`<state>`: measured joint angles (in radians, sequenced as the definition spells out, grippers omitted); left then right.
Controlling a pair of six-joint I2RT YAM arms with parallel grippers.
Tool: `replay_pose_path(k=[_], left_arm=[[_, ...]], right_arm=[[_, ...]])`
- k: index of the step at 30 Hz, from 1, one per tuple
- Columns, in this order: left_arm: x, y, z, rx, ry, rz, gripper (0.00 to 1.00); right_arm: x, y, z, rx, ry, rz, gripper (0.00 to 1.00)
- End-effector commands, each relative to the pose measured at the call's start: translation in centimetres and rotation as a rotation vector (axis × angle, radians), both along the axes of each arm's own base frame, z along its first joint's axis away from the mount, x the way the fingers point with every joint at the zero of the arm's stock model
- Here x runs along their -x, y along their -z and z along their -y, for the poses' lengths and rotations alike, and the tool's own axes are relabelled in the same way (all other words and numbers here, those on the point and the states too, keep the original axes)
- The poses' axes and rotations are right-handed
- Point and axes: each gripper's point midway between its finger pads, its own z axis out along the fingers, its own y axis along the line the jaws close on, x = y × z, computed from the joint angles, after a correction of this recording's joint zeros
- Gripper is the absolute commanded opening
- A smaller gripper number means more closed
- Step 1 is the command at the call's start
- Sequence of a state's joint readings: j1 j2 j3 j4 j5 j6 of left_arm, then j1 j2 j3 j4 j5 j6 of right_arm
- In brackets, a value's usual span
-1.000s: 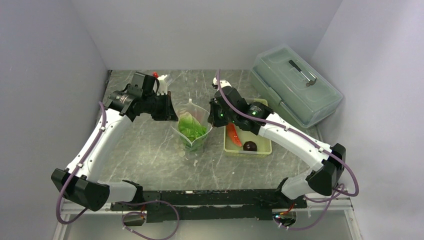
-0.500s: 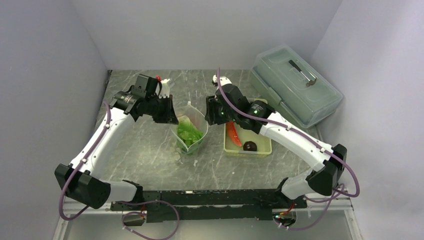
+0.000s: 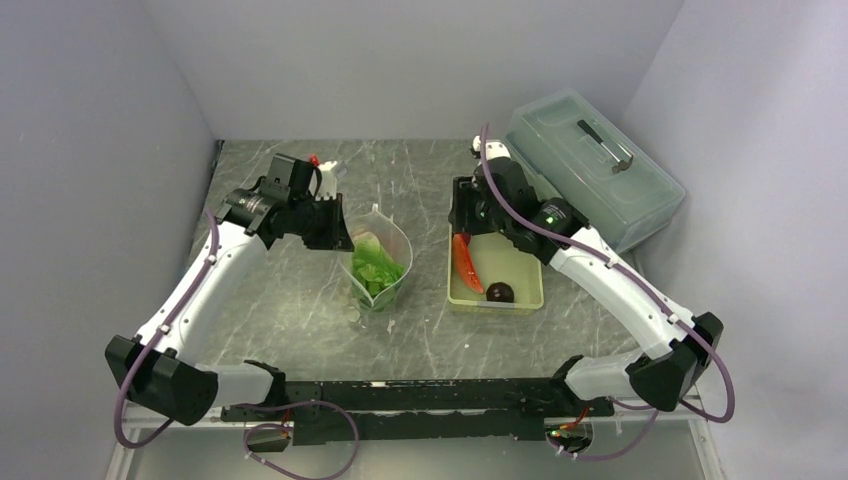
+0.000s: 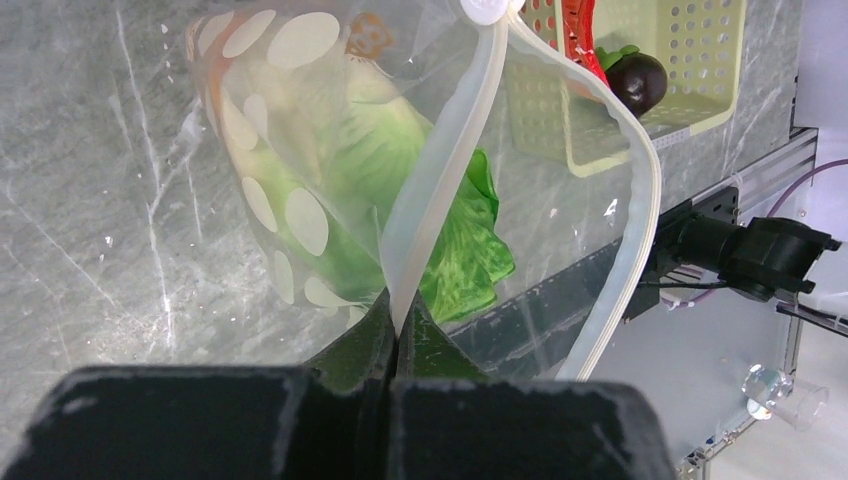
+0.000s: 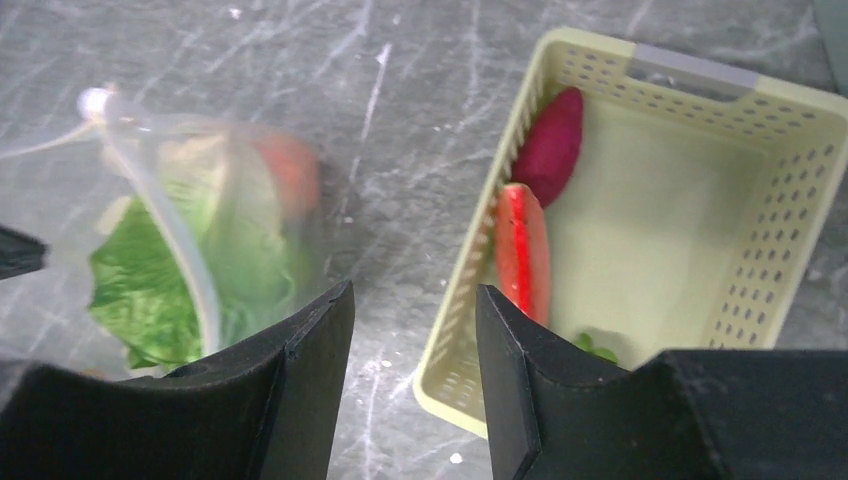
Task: Place the food in the zip-top bag and seal the zipper
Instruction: Pick up the fake fruit from the bin.
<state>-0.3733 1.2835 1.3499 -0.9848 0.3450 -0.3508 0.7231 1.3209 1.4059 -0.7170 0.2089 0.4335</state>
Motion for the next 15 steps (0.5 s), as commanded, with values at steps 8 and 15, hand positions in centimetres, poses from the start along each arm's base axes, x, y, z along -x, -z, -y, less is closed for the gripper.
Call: replay_pose_path(k=[8, 15], left_arm=[[0.1, -1.7, -0.9, 0.003, -0.011, 0.122, 0.00], [0.2, -1.7, -1.1, 0.010, -0.015, 0.163, 0.00]], right_arm=[[-0.7, 8.4, 3.9, 0.150, 0.072, -0.140, 0.51], [-2.2, 12.0, 3.3, 0.139, 0.077, -0.204, 0.52]])
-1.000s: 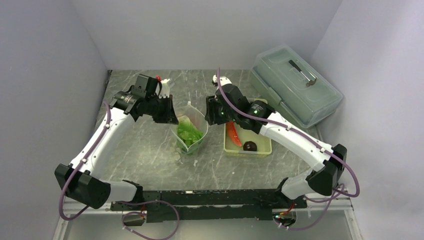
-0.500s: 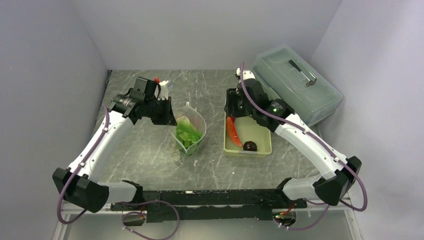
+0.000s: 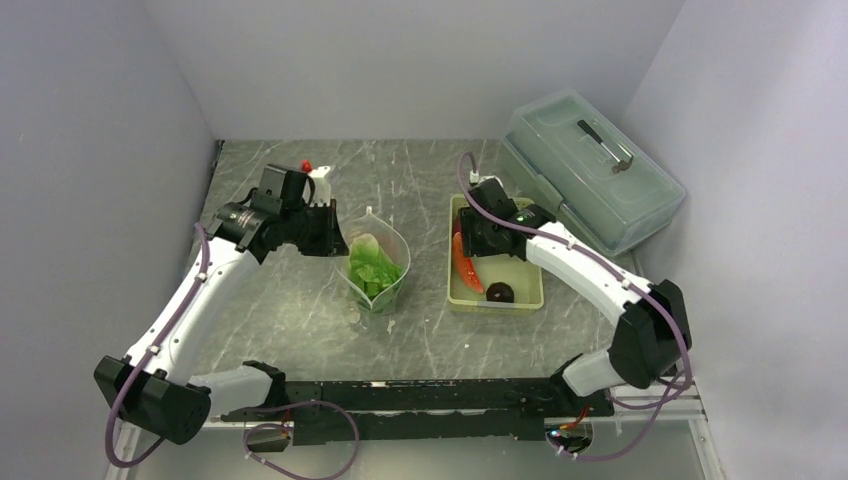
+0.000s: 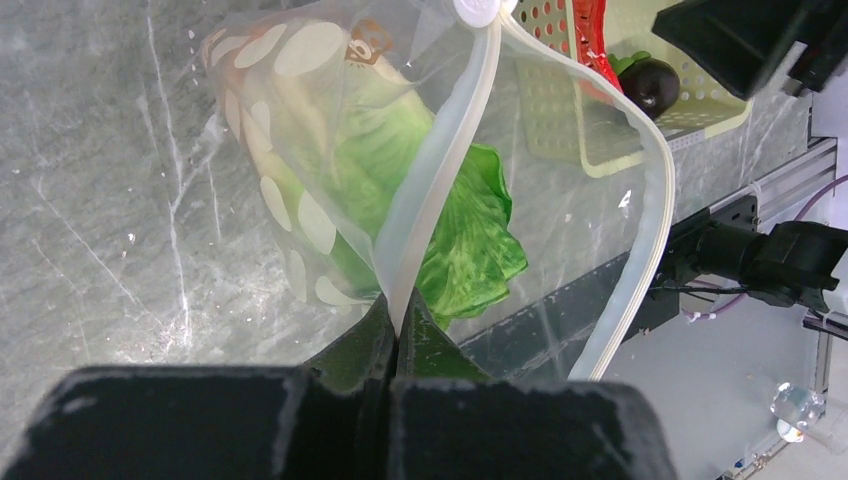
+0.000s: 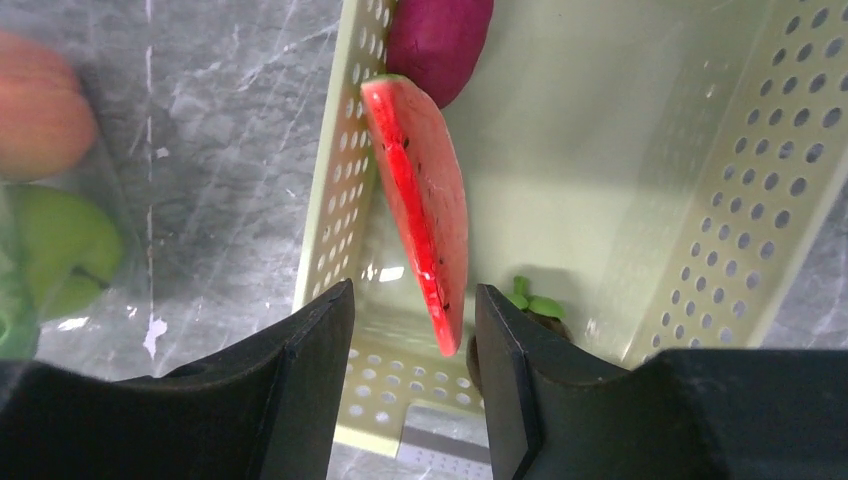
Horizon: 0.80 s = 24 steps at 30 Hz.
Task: Place the food in the zip-top bag and seal the zipper
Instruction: Pick up the fake fruit from the bin.
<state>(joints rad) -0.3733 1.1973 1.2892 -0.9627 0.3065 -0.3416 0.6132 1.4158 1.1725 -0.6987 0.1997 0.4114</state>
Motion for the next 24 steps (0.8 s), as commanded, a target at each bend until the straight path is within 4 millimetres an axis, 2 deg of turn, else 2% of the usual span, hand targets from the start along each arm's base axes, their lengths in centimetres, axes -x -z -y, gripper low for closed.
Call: replay_pose_path(k=[1, 10, 14, 19, 24], left_arm=[[-0.7, -1.5, 0.0, 0.030, 0.004, 0.111, 0.00], [-0.5, -1.3, 0.1, 0.042, 0.008, 0.129, 0.00], [-0.4, -1.1, 0.1, 0.041, 0.010, 0.128, 0.00], [-0.4, -1.0, 0.0, 0.042, 0.010, 0.129, 0.00], [-0.5, -1.0, 0.0, 0.037, 0.011, 0.131, 0.00]], right_arm=[[-2.3, 0.0, -1.6, -0.059, -0.007, 0.035, 0.52], [-6.0, 2.4, -2.6, -0.036, -0.023, -0.031, 0.52], [-6.9, 2.8, -3.0, -0.026, -0.033, -0.045, 0.52], [-8.0, 3.3, -2.6, 0.016, -0.016, -0.050, 0.51], [-8.6, 3.7, -2.4, 0.025, -0.013, -0.059, 0.46]])
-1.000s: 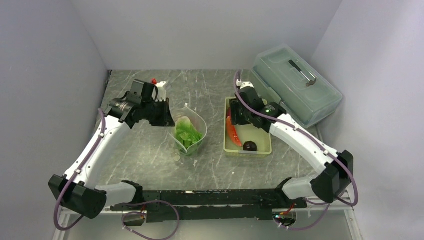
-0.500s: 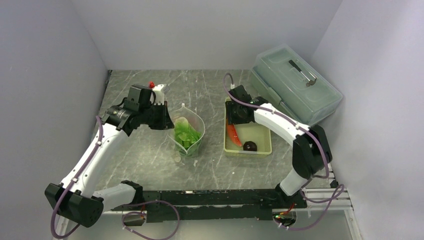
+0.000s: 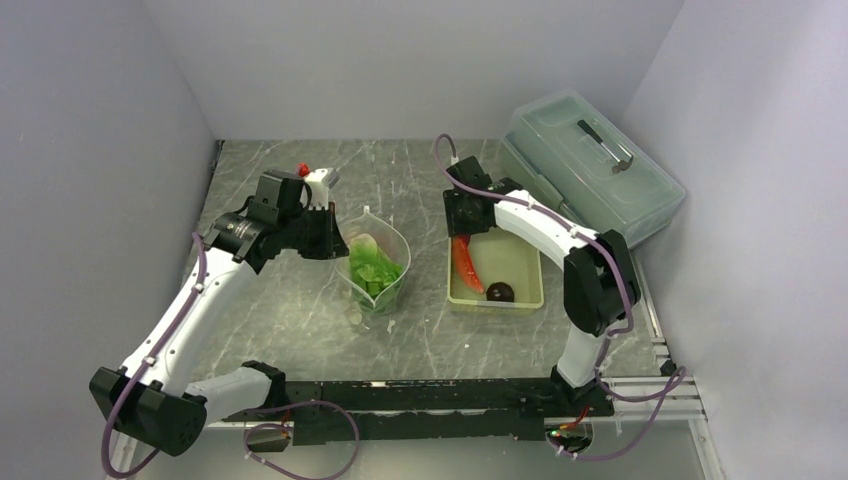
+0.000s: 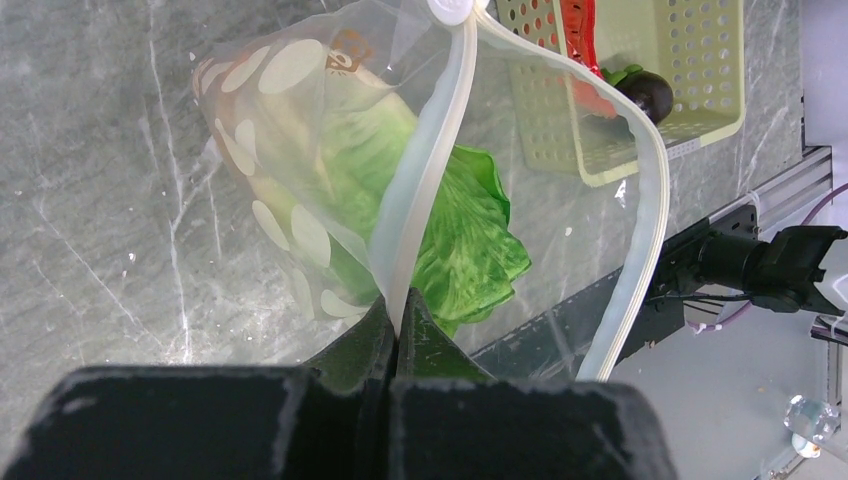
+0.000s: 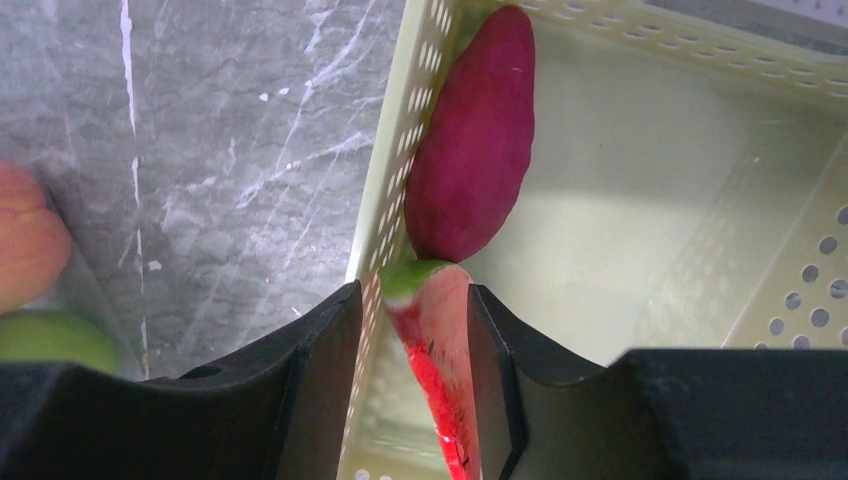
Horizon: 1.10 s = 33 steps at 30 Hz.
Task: Place the food in the zip-top bag and seal the zipper
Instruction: Pick up the fake fruit from the bin.
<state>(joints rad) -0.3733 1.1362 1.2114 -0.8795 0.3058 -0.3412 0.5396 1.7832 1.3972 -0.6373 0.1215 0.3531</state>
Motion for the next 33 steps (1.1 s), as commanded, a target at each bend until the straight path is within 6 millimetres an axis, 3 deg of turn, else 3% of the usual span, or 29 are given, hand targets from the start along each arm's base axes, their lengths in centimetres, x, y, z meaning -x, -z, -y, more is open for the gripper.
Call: replay_pose_path(k=[1, 11, 23, 33], left_arm=[[-0.4, -1.1, 0.0, 0.014, 0.012, 0.068, 0.00], [-0.5, -1.1, -0.1, 0.005, 0.008, 0.074, 0.00], [-0.7, -0.8, 0.0, 0.002, 0.011, 0.064, 0.00], [-0.7, -0.6, -0.1, 0.001, 0.005, 0.061, 0.00]], right_arm=[[-1.6, -1.0, 0.3, 0.006, 0.003, 0.032, 0.45], [-1.1, -1.6, 0.7, -0.008, -0.002, 0.049, 0.43], [-0.6, 0.3, 0.0, -0.023, -0.029, -0.003, 0.38], [-0.4, -1.2, 0.3, -0.037, -0.024, 0.029, 0.00]])
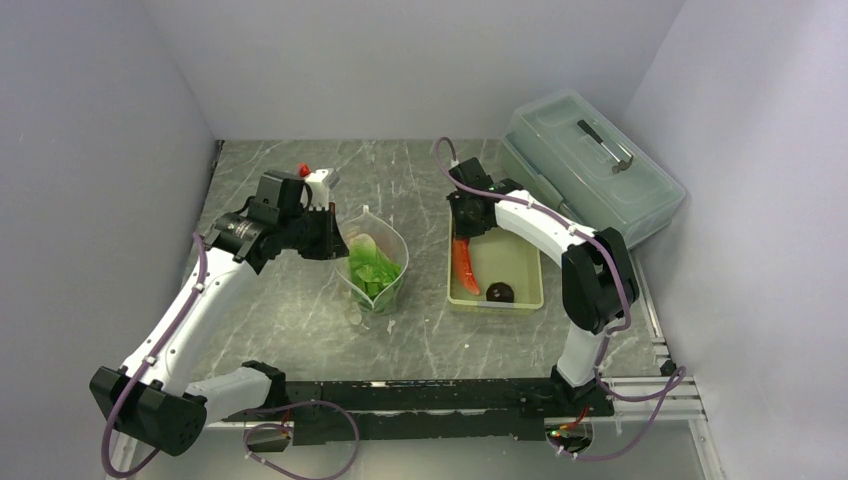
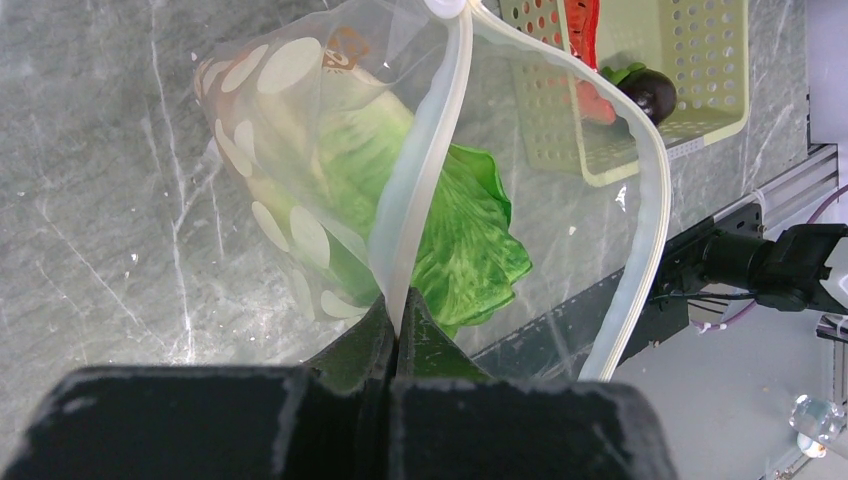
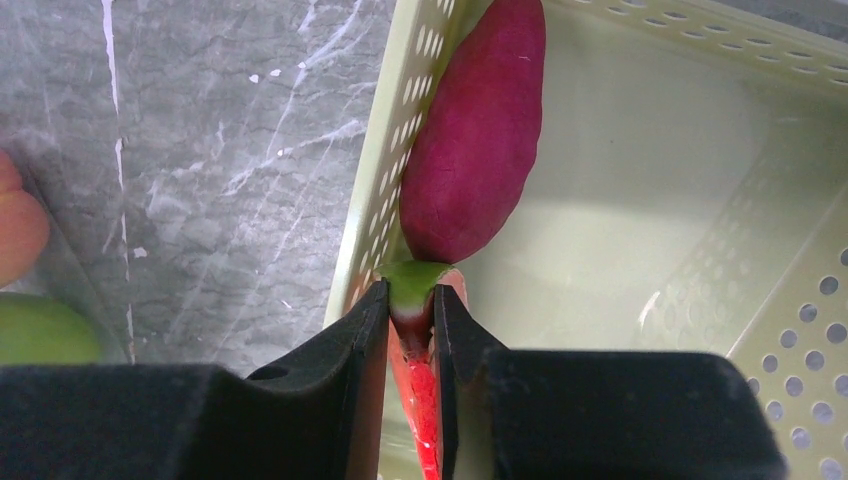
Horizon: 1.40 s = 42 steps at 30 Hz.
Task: Place the food in the zip-top bag and seal the zipper
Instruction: Pick up the fake fruit from the bin, then place the fake fruit in the zipper food storage bag.
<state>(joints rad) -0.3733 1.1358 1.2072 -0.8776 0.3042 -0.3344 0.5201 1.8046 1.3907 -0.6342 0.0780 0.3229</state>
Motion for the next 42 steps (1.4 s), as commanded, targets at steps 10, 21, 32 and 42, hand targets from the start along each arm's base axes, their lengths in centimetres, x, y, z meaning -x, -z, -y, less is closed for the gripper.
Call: replay_pose_path(k=[10, 21, 32, 42], left_arm=[[-0.5, -1.3, 0.2, 0.028, -0.001, 0.059, 0.00], [-0.7, -1.6, 0.5, 0.053, -0.015, 0.056, 0.00], [-0.7, -2.7, 0.6, 0.064, -0.021, 0.062, 0.00], [-0.9, -3.9, 0.6, 0.065, -0.025, 0.059, 0.00]], right_arm=[[0.3, -8.8, 1.1, -0.107, 0.063, 0.220, 0.00], [3.1, -18.7, 0.0, -0.365, 0.046, 0.426, 0.00], [6.3, -27.0, -2.3, -0.651, 0.008, 0.588, 0.00], [9.4, -31.6, -7.7, -0.814, -0.060, 0.664, 0.00]])
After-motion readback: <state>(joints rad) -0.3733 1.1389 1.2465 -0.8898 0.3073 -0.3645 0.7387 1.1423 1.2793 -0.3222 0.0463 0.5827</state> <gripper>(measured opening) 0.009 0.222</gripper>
